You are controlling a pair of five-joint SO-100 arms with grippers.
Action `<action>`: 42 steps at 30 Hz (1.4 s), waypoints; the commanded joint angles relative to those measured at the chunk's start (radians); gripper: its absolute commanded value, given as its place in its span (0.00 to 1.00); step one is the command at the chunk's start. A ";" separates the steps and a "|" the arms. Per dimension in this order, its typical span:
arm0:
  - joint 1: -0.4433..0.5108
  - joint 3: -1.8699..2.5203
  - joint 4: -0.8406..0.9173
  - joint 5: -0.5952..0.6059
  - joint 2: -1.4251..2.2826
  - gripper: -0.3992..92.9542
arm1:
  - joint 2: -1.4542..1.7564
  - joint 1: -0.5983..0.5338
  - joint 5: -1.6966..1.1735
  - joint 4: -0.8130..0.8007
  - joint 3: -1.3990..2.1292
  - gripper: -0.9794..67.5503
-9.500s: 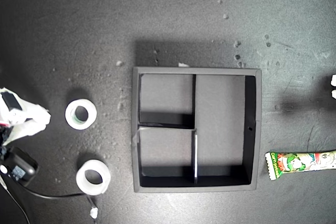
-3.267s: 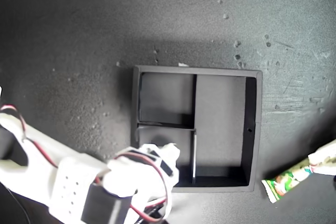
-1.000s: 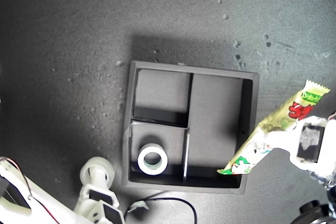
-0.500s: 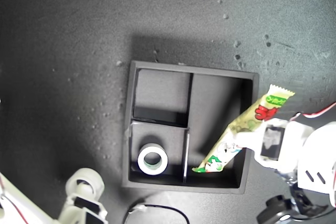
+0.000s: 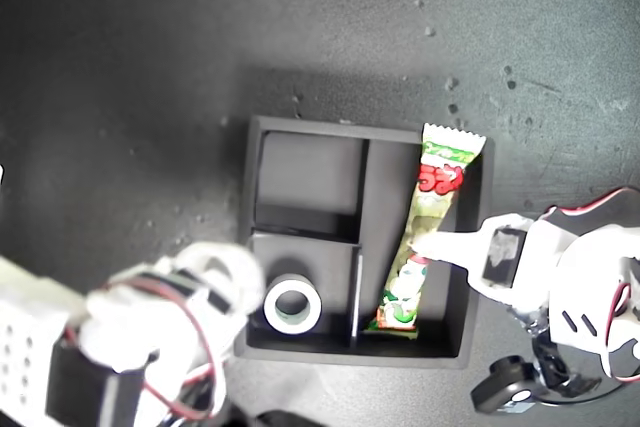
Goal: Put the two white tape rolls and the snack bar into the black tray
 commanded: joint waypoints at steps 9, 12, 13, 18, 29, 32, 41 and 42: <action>-0.097 -0.371 0.014 0.103 -0.255 0.01 | 0.023 0.012 0.012 0.322 -0.325 0.30; -0.095 -0.474 0.014 0.109 -0.341 0.01 | 0.021 0.005 0.011 0.327 -0.433 0.31; -0.095 -0.495 0.014 0.106 -0.365 0.01 | 0.018 0.005 0.012 0.331 -0.468 0.31; -0.104 -0.491 0.015 0.084 -0.430 0.01 | 0.021 0.032 0.031 0.428 -0.577 0.24; -0.158 -0.449 0.015 0.089 -0.488 0.08 | 0.012 -0.014 0.061 0.592 -0.839 0.06; -0.147 -0.431 0.015 0.083 -0.457 0.13 | 0.012 -0.011 0.081 0.637 -0.887 0.06; -0.184 -0.235 0.015 0.101 -0.179 0.11 | 0.038 0.080 0.235 0.798 -1.020 0.01; -0.193 -0.183 0.015 0.103 -0.117 0.09 | 0.069 0.084 0.256 0.798 -1.003 0.01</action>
